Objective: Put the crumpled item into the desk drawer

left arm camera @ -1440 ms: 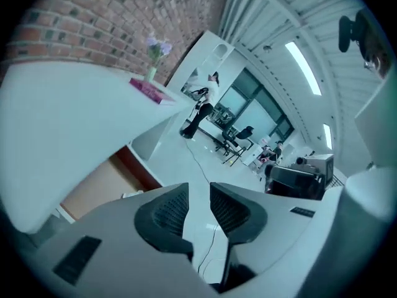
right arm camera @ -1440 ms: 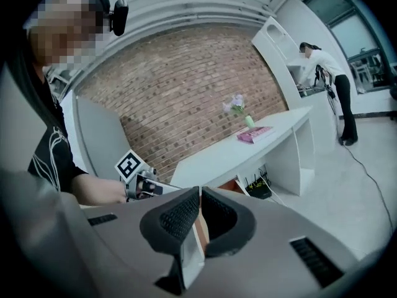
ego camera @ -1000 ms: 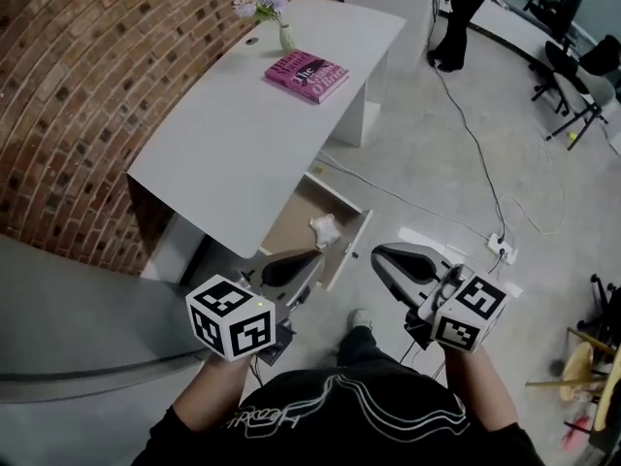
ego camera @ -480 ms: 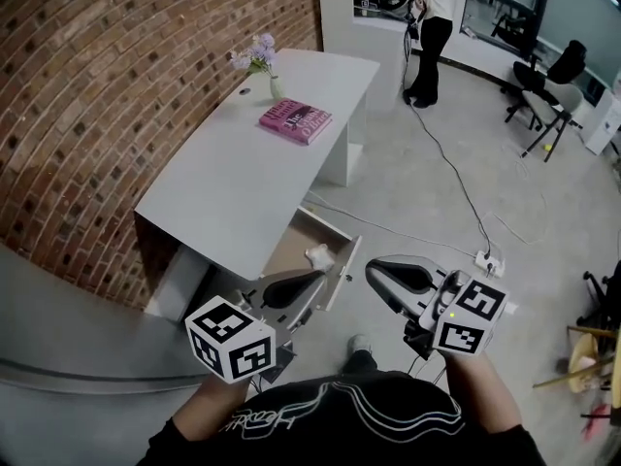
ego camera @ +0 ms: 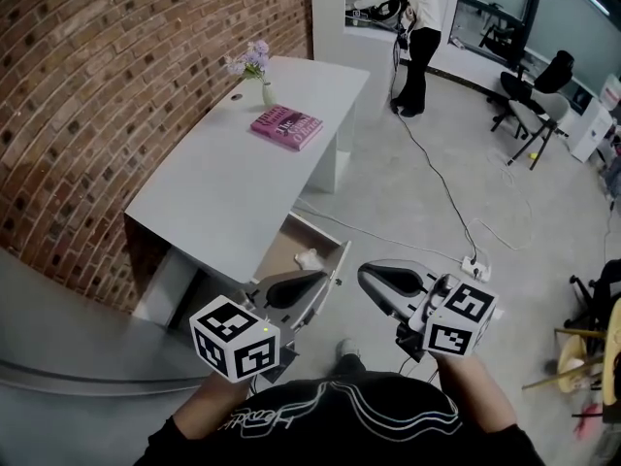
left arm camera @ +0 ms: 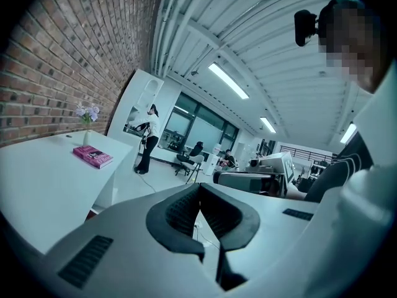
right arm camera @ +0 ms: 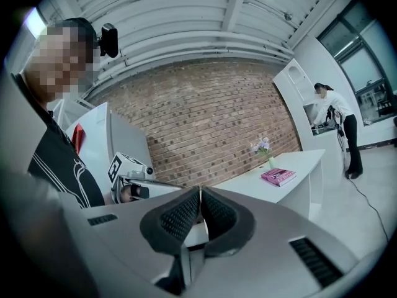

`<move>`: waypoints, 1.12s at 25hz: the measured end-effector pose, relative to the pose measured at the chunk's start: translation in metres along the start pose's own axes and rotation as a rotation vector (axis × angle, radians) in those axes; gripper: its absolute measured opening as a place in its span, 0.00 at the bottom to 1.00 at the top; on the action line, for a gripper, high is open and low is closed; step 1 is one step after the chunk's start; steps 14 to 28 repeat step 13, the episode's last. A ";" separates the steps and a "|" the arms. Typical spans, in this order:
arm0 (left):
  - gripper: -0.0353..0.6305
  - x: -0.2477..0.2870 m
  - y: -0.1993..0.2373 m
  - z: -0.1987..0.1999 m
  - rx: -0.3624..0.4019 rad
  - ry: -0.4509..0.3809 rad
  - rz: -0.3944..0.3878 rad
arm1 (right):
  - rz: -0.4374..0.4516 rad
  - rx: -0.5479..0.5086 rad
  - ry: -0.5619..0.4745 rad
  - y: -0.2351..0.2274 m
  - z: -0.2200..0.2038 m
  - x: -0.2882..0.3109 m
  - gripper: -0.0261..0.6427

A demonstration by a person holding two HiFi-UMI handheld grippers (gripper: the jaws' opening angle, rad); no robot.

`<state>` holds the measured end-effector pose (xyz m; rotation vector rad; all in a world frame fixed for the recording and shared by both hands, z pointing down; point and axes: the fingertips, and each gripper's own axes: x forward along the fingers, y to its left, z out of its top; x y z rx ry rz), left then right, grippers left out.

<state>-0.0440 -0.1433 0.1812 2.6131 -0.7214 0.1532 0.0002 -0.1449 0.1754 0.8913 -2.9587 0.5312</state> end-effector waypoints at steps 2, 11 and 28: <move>0.09 0.002 0.001 -0.002 -0.002 0.000 0.000 | -0.006 -0.001 0.008 -0.001 -0.003 0.001 0.10; 0.09 0.011 0.007 -0.009 -0.017 0.005 0.013 | -0.023 0.007 0.013 -0.012 -0.007 -0.001 0.10; 0.09 0.013 0.009 -0.009 -0.019 0.002 0.015 | -0.025 0.008 0.011 -0.015 -0.008 -0.001 0.10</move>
